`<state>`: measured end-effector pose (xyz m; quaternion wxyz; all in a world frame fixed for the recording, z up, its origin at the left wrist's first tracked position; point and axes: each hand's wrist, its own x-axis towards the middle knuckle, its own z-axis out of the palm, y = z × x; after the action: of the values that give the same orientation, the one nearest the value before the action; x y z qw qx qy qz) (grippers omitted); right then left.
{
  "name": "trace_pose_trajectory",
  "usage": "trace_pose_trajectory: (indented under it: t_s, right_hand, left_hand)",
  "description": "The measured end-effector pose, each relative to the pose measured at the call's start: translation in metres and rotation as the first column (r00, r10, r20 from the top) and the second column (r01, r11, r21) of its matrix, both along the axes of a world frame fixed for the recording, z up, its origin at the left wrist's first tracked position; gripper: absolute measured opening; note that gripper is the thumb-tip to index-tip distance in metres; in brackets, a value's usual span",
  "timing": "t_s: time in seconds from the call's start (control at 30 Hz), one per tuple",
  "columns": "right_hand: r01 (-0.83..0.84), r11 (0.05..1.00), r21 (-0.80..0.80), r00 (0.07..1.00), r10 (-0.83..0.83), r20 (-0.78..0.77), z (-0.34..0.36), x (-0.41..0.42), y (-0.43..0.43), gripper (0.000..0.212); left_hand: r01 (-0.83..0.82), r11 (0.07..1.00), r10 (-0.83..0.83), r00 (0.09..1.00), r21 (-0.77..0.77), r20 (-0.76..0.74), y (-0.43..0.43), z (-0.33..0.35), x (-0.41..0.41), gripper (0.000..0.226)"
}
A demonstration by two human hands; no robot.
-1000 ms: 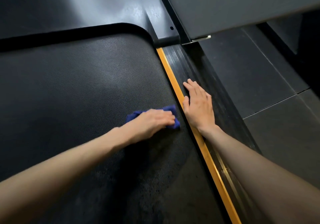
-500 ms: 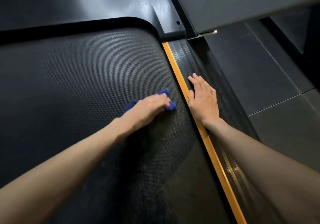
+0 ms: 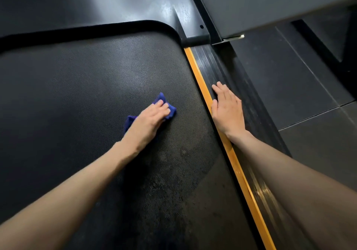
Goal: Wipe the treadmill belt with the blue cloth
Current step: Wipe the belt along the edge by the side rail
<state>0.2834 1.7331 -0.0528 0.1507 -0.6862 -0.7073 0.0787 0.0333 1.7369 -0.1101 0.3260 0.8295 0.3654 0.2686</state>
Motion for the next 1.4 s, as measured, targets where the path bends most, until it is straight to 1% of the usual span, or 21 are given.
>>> trace_pose_trajectory:
  t_s: [0.07,0.13,0.27,0.33,0.43,0.5,0.53,0.57,0.6,0.63,0.67,0.7,0.77,0.87,0.97,1.03,1.1,1.13,1.17,1.23,1.4]
  right_hand:
    - [0.006,1.000,0.001,1.000,-0.006,-0.002,0.000,0.000,0.000,0.045]
    - [0.005,1.000,-0.004,1.000,-0.005,0.001,0.000,0.000,-0.001,0.045]
    - [-0.007,1.000,-0.014,1.000,0.007,0.003,0.000,0.001,-0.001,0.045]
    - [-0.005,1.000,-0.018,1.000,0.005,-0.001,0.001,0.001,-0.001,0.045]
    - [-0.007,1.000,-0.023,1.000,0.007,0.009,0.000,0.000,-0.002,0.046]
    - [-0.002,1.000,-0.022,1.000,0.002,0.016,-0.001,0.000,-0.002,0.046]
    - [0.000,1.000,-0.023,1.000,0.000,0.016,0.000,0.000,-0.001,0.046]
    - [0.001,1.000,-0.023,1.000,-0.001,0.018,0.000,-0.001,-0.001,0.046]
    - [0.002,1.000,-0.020,1.000,-0.002,0.019,0.000,-0.001,-0.001,0.046]
    - [0.003,1.000,-0.017,1.000,-0.003,0.020,-0.001,-0.001,-0.001,0.046]
    - [0.004,1.000,-0.015,1.000,-0.004,0.021,-0.001,0.000,-0.002,0.046]
    - [0.005,1.000,-0.013,1.000,-0.004,0.022,-0.001,-0.001,-0.002,0.045]
    - [0.002,1.000,-0.015,1.000,-0.002,0.022,-0.001,-0.001,-0.002,0.045]
    - [0.008,1.000,-0.026,1.000,-0.008,0.013,0.001,0.000,-0.002,0.046]
    - [0.002,1.000,-0.019,1.000,-0.001,0.008,0.001,-0.001,-0.002,0.046]
    - [0.015,1.000,-0.020,1.000,-0.015,-0.005,0.003,-0.001,-0.002,0.046]
    - [0.023,1.000,-0.017,1.000,-0.023,-0.012,0.004,-0.001,-0.002,0.046]
    - [0.022,1.000,-0.013,1.000,-0.022,-0.010,0.005,-0.002,-0.002,0.045]
    - [0.022,1.000,-0.007,1.000,-0.023,-0.010,0.005,-0.002,-0.002,0.045]
    - [0.023,1.000,-0.007,1.000,-0.023,-0.015,0.005,-0.001,-0.003,0.045]
    - [0.023,0.999,-0.024,0.999,-0.023,-0.036,0.005,-0.001,-0.002,0.045]
  left_hand:
    - [0.243,0.964,-0.261,0.942,-0.108,-0.209,-0.026,0.001,0.008,0.010]
    - [0.340,0.939,-0.338,0.940,-0.047,0.050,-0.065,0.010,0.009,0.041]
    - [0.548,0.803,-0.505,0.834,0.235,-0.220,-0.062,0.020,-0.013,0.042]
    - [0.410,0.897,-0.378,0.905,0.164,-0.194,-0.035,0.029,-0.013,0.039]
    - [-0.019,0.995,0.036,0.984,0.098,-0.174,-0.004,0.032,-0.021,0.039]
    - [-0.035,0.994,0.042,0.997,0.104,-0.064,-0.025,0.039,-0.018,0.049]
    - [0.064,0.998,-0.063,0.996,-0.010,0.068,-0.042,0.040,-0.016,0.057]
    - [0.187,0.979,-0.193,0.978,0.081,0.074,-0.056,0.040,-0.015,0.056]
    - [0.341,0.850,-0.355,0.934,0.402,-0.041,-0.065,0.034,-0.017,0.046]
    - [0.519,0.711,-0.480,0.851,0.475,-0.212,-0.065,0.031,-0.010,0.039]
    - [0.603,0.721,-0.520,0.797,0.341,-0.309,-0.064,0.024,-0.006,0.039]
    - [0.610,0.776,-0.531,0.768,0.159,-0.357,-0.058,0.029,-0.007,0.044]
    - [0.527,0.844,-0.468,0.814,0.099,-0.345,-0.039,0.030,-0.011,0.052]
    - [0.186,0.972,-0.149,0.961,0.145,-0.232,-0.002,0.023,-0.014,0.053]
    - [-0.131,0.978,0.172,0.948,0.164,-0.269,0.027,0.014,-0.014,0.046]
    - [-0.024,0.958,0.111,0.950,0.287,-0.292,0.019,0.011,0.002,0.047]
    - [0.249,0.927,-0.157,0.937,0.280,-0.313,-0.014,0.011,0.022,0.051]
    - [0.317,0.890,-0.253,0.941,0.329,-0.223,-0.033,0.010,0.029,0.052]
    - [0.391,0.799,-0.291,0.917,0.457,-0.274,-0.044,0.013,0.032,0.048]
    - [0.545,0.770,-0.406,0.819,0.330,-0.405,-0.033,0.023,0.020,0.042]
    - [0.275,0.913,-0.114,0.883,0.302,-0.456,0.027,0.040,-0.012,0.042]
